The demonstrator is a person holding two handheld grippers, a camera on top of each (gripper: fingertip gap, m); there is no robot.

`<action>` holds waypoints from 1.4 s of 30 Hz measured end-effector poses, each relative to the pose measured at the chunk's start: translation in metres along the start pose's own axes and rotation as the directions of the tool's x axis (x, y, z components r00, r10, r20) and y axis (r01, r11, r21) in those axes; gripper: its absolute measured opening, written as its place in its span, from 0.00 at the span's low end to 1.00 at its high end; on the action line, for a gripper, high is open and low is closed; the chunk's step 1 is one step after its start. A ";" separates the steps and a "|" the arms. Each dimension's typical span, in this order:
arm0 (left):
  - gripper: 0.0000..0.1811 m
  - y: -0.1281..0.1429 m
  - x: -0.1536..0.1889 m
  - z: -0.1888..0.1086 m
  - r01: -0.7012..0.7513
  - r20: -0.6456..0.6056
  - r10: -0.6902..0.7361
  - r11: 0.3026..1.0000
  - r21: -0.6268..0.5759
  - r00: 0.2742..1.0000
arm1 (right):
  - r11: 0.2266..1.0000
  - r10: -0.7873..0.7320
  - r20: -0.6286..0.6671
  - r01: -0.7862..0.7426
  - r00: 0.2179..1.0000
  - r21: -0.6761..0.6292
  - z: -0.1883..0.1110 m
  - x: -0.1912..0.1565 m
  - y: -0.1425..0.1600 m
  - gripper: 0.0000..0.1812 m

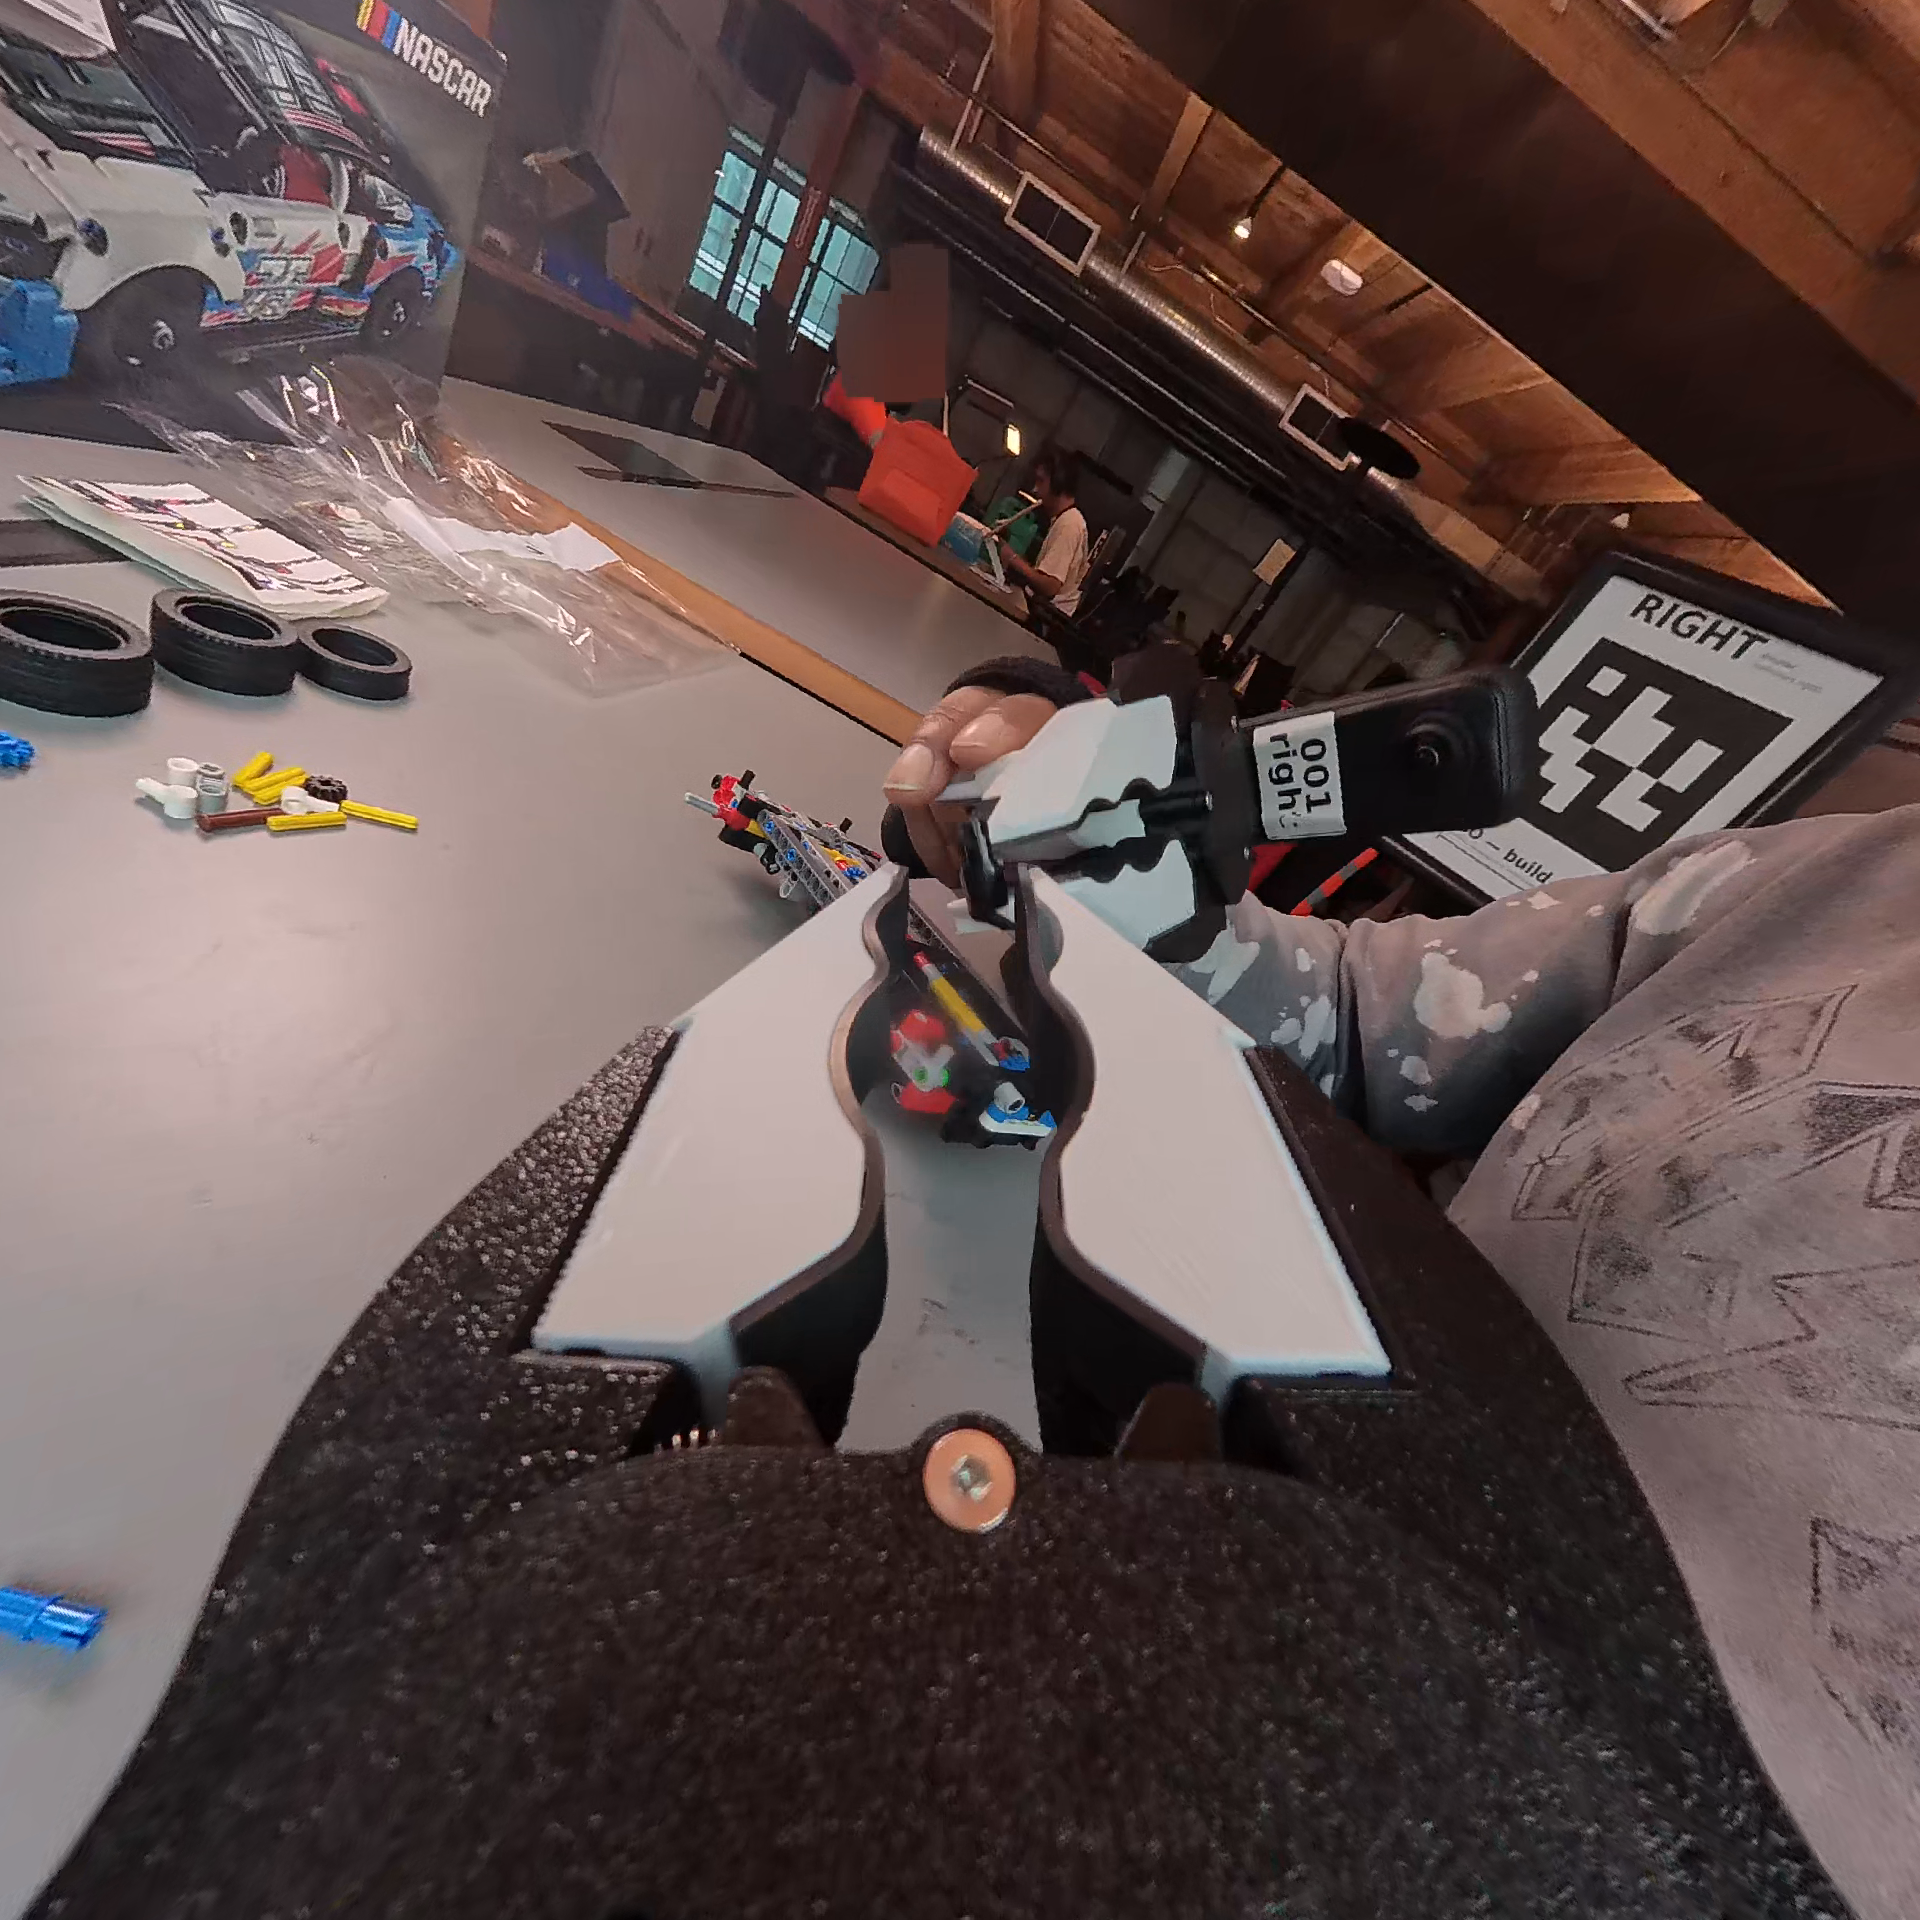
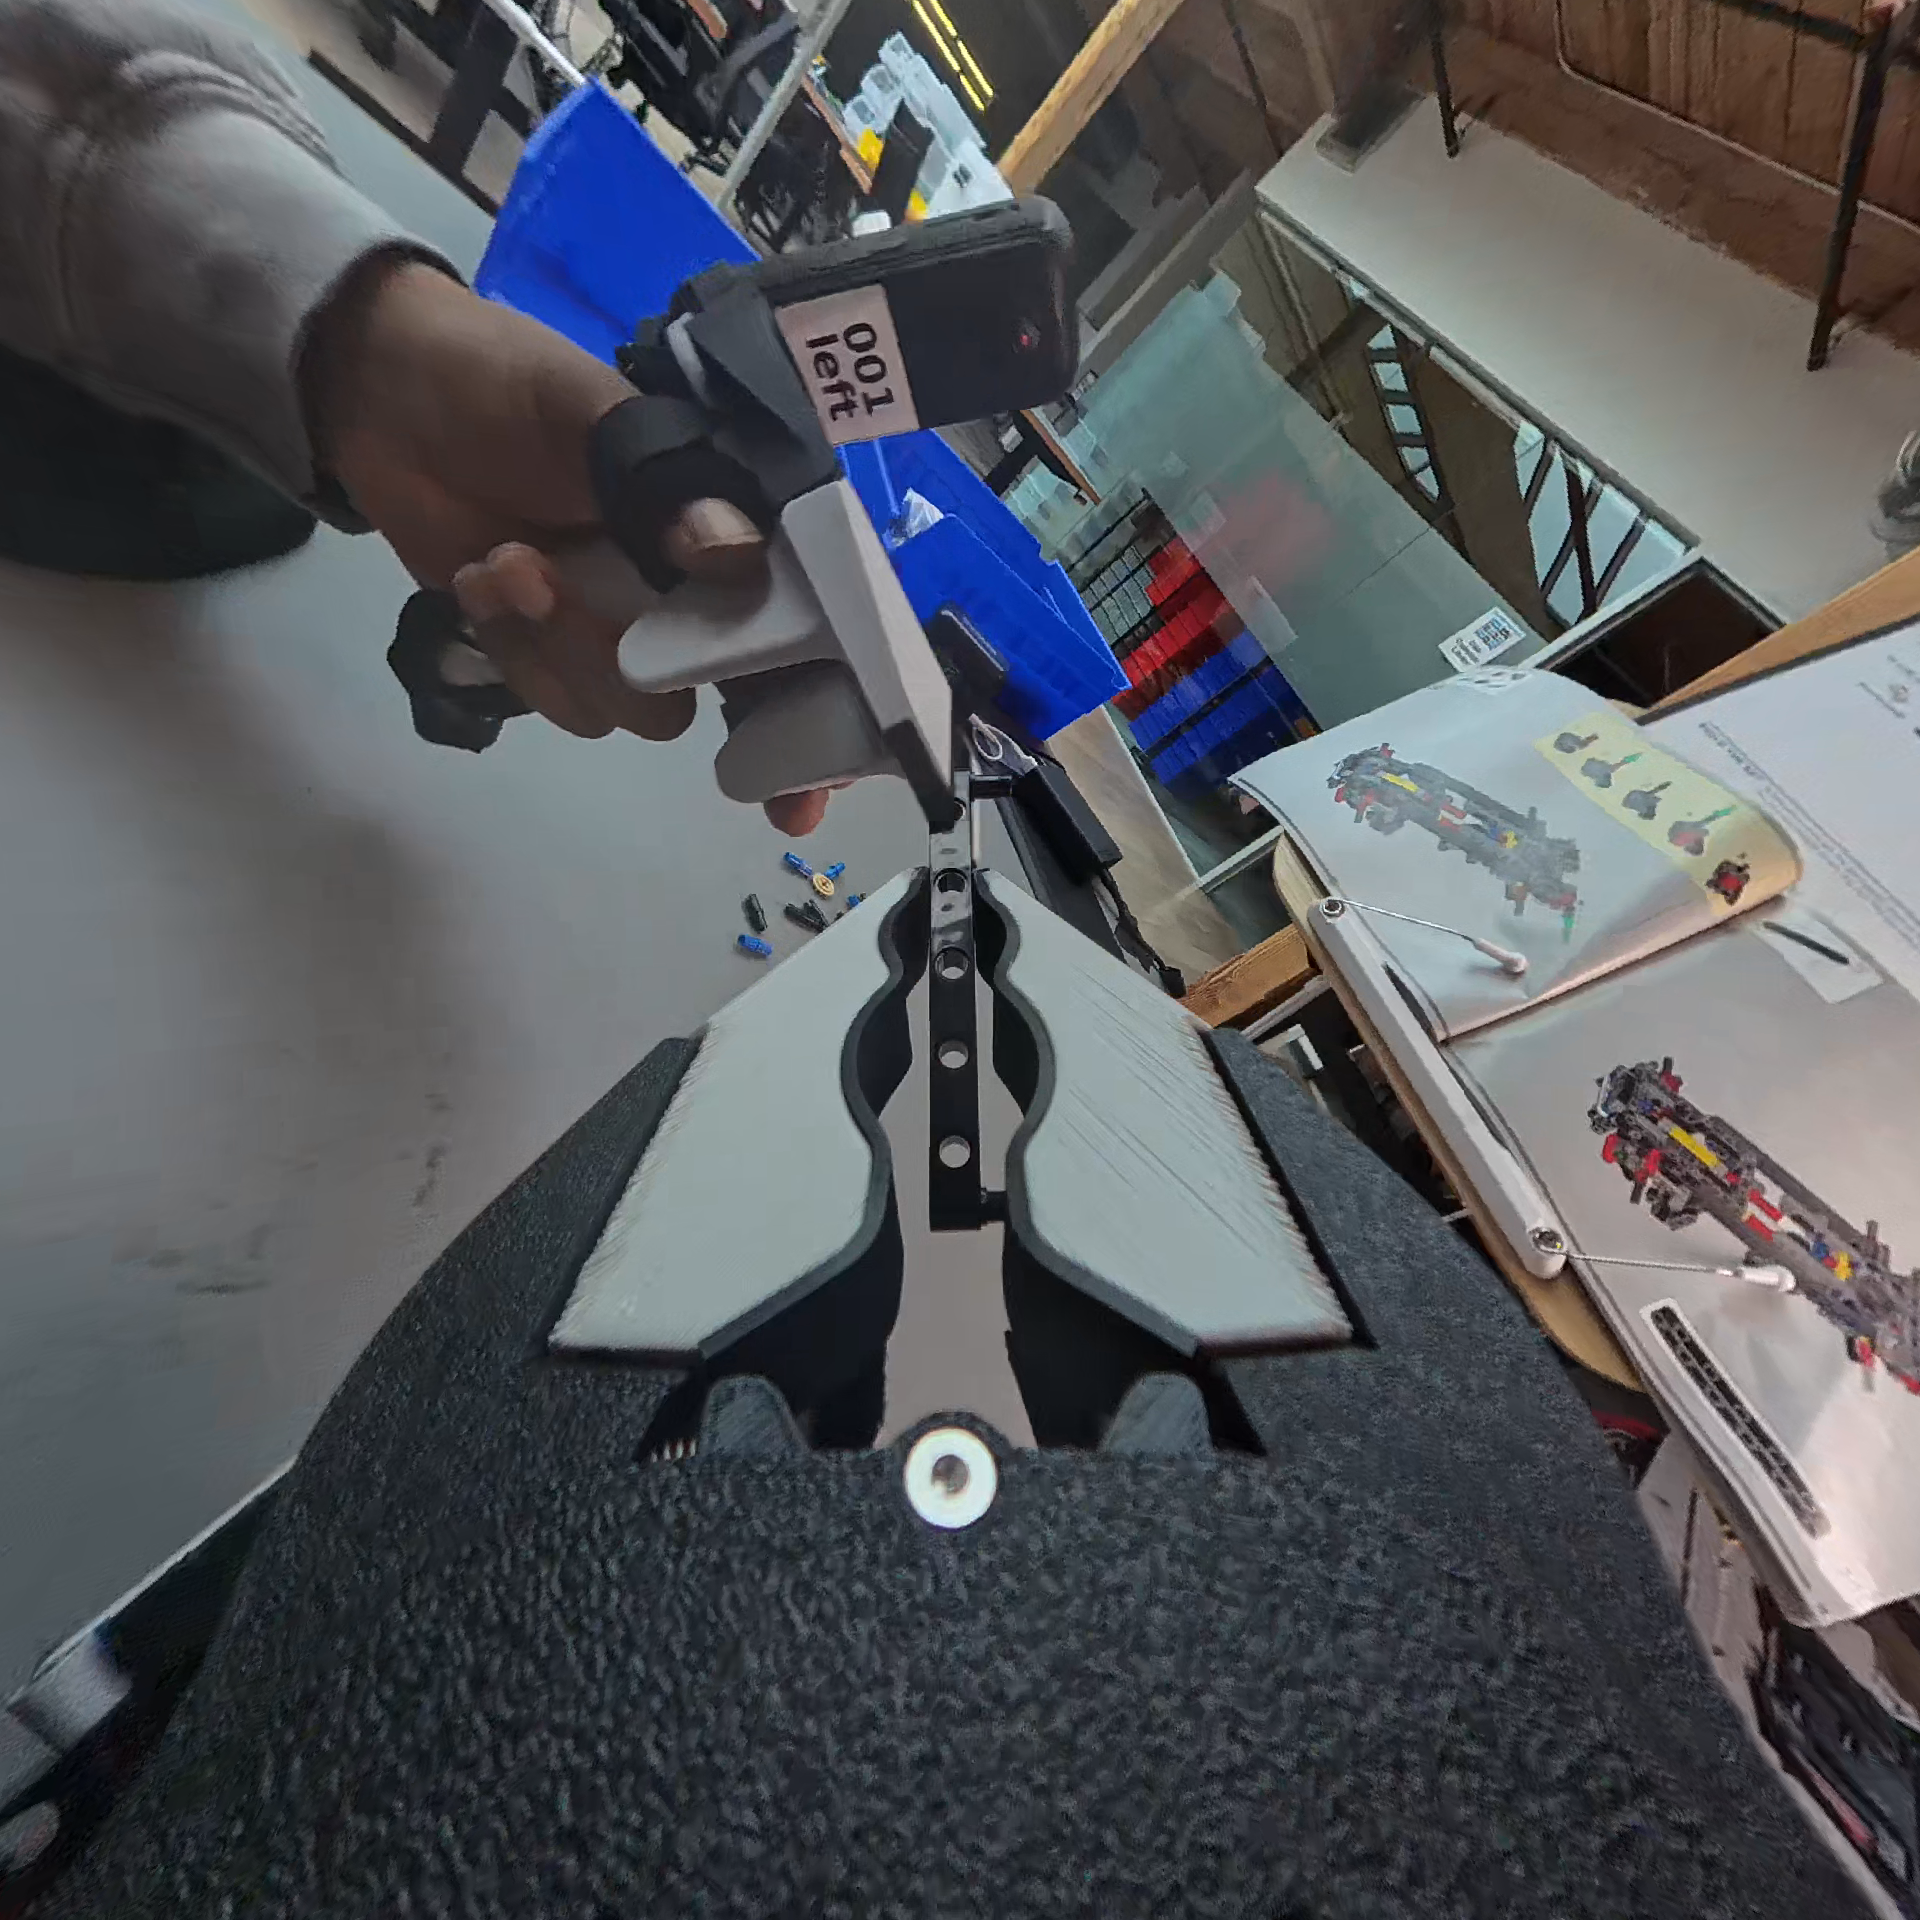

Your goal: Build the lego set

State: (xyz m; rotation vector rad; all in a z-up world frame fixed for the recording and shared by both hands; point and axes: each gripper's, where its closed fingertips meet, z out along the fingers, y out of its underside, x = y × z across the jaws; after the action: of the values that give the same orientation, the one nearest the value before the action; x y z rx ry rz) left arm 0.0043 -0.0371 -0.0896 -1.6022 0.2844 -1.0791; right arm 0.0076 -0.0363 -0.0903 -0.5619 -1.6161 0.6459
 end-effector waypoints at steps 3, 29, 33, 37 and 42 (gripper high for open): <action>0.04 0.011 -0.002 0.000 0.039 -0.014 -0.040 0.997 -0.066 0.999 | 0.992 -0.118 0.048 0.121 0.992 -0.046 0.001 -0.014 0.009 0.04; 0.04 -0.018 0.035 0.002 -0.113 -0.122 0.142 0.970 0.216 0.982 | 0.528 0.753 0.422 -0.847 0.504 0.070 -0.022 0.012 -0.033 0.04; 0.02 -0.014 0.035 0.003 -0.146 -0.118 0.167 0.974 0.172 0.979 | 0.531 0.754 0.420 -0.845 0.505 0.063 -0.022 0.011 -0.032 0.04; 0.02 -0.012 0.038 0.004 -0.187 -0.109 0.204 0.972 0.145 0.973 | 0.506 0.759 0.440 -0.860 0.481 0.066 -0.023 0.012 -0.034 0.04; 0.01 -0.009 0.039 0.005 -0.197 -0.111 0.209 0.974 0.111 0.972 | 0.546 0.742 0.440 -0.837 0.505 0.039 -0.025 0.007 -0.034 0.04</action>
State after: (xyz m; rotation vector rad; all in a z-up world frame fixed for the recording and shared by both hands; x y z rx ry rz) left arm 0.0269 -0.0573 -0.0627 -1.3886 0.4603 -1.0174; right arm 0.0314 -0.0531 -0.0594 -1.0708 -1.5185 1.7419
